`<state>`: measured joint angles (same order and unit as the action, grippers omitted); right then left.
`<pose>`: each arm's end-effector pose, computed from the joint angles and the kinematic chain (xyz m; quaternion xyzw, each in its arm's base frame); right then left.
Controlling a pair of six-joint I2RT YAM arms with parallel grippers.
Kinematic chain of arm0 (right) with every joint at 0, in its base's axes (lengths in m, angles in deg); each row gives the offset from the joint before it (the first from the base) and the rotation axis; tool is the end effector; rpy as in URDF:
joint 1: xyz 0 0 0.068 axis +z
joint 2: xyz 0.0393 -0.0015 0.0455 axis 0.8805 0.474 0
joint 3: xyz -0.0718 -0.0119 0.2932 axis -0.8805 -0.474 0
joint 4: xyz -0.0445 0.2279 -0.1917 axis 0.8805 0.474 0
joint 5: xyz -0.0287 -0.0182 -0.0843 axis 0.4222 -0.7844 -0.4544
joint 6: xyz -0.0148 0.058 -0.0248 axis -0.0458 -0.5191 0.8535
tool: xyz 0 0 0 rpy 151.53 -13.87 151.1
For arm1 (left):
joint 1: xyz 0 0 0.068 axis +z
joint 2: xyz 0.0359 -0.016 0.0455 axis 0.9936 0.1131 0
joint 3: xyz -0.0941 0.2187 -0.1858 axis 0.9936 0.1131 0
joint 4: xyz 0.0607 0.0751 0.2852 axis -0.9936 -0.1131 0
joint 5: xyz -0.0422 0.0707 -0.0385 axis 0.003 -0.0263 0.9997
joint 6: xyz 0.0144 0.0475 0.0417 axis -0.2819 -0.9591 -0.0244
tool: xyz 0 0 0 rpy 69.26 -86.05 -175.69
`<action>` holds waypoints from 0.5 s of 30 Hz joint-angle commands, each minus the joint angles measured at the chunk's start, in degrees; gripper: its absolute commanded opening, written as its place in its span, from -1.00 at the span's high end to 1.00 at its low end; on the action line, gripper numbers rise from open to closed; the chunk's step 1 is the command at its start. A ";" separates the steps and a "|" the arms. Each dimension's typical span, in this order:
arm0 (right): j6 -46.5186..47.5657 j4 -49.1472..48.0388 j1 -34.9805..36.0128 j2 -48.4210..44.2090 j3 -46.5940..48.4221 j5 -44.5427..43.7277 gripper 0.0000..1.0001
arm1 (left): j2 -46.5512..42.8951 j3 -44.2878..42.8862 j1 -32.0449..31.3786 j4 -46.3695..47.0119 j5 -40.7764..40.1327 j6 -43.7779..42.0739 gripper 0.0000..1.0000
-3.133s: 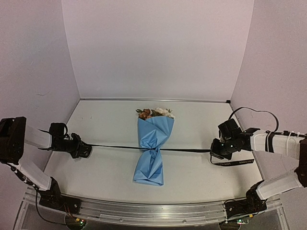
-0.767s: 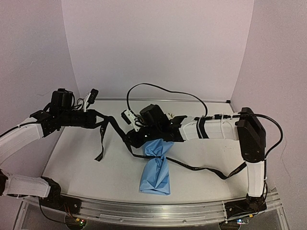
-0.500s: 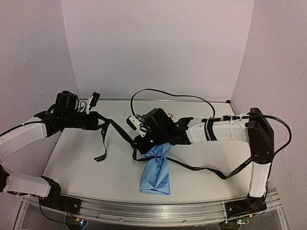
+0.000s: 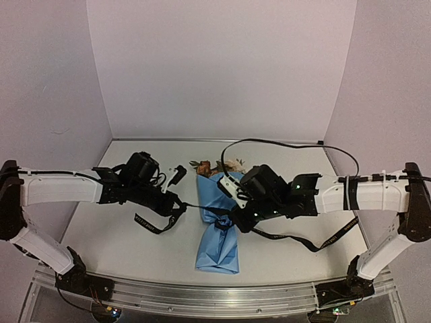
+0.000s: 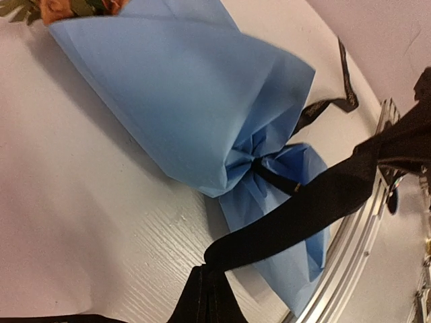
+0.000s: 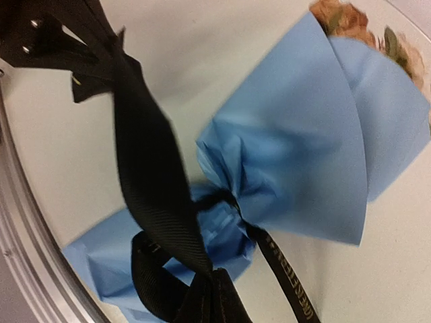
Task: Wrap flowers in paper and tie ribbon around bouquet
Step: Cross the half-tied ribbon over the folded bouquet.
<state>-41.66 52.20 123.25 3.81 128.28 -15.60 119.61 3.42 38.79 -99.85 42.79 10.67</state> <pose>0.1841 0.3415 0.2456 -0.4163 0.8238 0.2273 0.3104 0.2251 -0.2472 0.2198 0.2980 0.8603 -0.3282 0.2518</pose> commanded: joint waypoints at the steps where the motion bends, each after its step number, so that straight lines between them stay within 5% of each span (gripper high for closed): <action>1: 0.27 3.41 0.49 -5.28 -5.18 -6.06 1.00 | 5.13 -4.41 -3.65 3.69 -4.51 -4.12 1.00; 15: -3.56 1.00 0.51 -11.47 -13.11 -10.36 1.00 | 11.05 -9.36 -8.32 6.20 -7.08 -14.50 0.99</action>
<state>-44.12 53.70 123.53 -4.80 116.73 -23.36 130.02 -2.41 31.22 -95.26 37.66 1.97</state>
